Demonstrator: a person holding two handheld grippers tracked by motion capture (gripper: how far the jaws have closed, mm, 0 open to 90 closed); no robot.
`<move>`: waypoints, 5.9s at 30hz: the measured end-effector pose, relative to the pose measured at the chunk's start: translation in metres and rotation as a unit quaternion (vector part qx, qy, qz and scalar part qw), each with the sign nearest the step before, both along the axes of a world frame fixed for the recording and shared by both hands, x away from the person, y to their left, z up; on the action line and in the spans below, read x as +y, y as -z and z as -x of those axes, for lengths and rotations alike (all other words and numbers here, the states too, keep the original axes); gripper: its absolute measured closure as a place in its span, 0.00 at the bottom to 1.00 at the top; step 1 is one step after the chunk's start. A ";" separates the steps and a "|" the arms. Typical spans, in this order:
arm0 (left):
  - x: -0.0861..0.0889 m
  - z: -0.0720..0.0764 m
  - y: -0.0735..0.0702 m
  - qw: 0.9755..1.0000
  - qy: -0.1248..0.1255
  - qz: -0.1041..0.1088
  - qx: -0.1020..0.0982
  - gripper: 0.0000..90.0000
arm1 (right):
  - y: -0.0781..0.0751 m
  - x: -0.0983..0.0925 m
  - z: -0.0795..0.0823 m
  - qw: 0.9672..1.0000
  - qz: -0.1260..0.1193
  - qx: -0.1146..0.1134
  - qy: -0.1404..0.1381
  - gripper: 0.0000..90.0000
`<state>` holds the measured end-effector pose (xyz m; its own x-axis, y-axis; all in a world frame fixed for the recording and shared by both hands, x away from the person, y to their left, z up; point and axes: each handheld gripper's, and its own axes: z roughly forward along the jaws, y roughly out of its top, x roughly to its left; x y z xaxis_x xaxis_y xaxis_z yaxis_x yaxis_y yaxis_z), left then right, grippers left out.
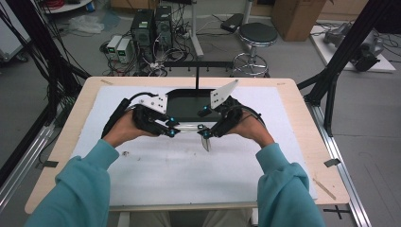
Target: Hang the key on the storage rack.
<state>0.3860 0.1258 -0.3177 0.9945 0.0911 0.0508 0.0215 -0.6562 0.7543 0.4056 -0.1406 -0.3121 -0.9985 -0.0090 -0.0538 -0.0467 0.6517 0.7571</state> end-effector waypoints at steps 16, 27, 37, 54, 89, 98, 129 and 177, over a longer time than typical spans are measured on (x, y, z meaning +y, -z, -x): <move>-0.001 0.001 0.003 1.000 -0.002 -0.014 0.001 0.82 | 0.004 0.006 -0.001 0.999 0.040 -0.004 -0.012 0.60; -0.001 0.001 0.003 1.000 0.000 -0.025 -0.006 0.82 | 0.007 0.010 0.000 0.998 0.062 -0.003 -0.011 0.66; -0.002 0.001 0.004 1.000 0.000 -0.026 -0.009 0.82 | 0.009 0.014 0.000 0.998 0.064 -0.002 -0.016 0.73; 0.000 0.001 0.003 1.000 0.002 -0.022 -0.009 0.82 | 0.010 0.018 -0.001 0.996 0.084 0.006 -0.012 0.83; 0.076 0.014 0.022 0.973 -0.148 0.176 -0.027 0.02 | -0.003 -0.019 -0.014 0.996 -0.003 0.032 0.084 0.84; 0.121 0.033 0.039 0.954 -0.199 0.219 -0.043 0.02 | -0.007 -0.034 -0.025 0.989 -0.062 0.036 0.131 0.84; 0.158 0.088 0.107 0.917 -0.278 0.266 -0.102 0.02 | 0.007 -0.065 -0.076 0.952 -0.157 0.044 0.258 0.83; 0.156 0.092 0.122 0.915 -0.272 0.283 -0.095 0.02 | 0.045 -0.072 -0.112 0.915 -0.214 0.087 0.330 0.83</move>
<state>0.2935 0.2821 -0.4401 0.7725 0.6349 0.0102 0.0621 -0.0916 0.9939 0.5179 -0.2124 -0.3571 -0.7723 0.5840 0.2501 0.3963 0.1353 0.9081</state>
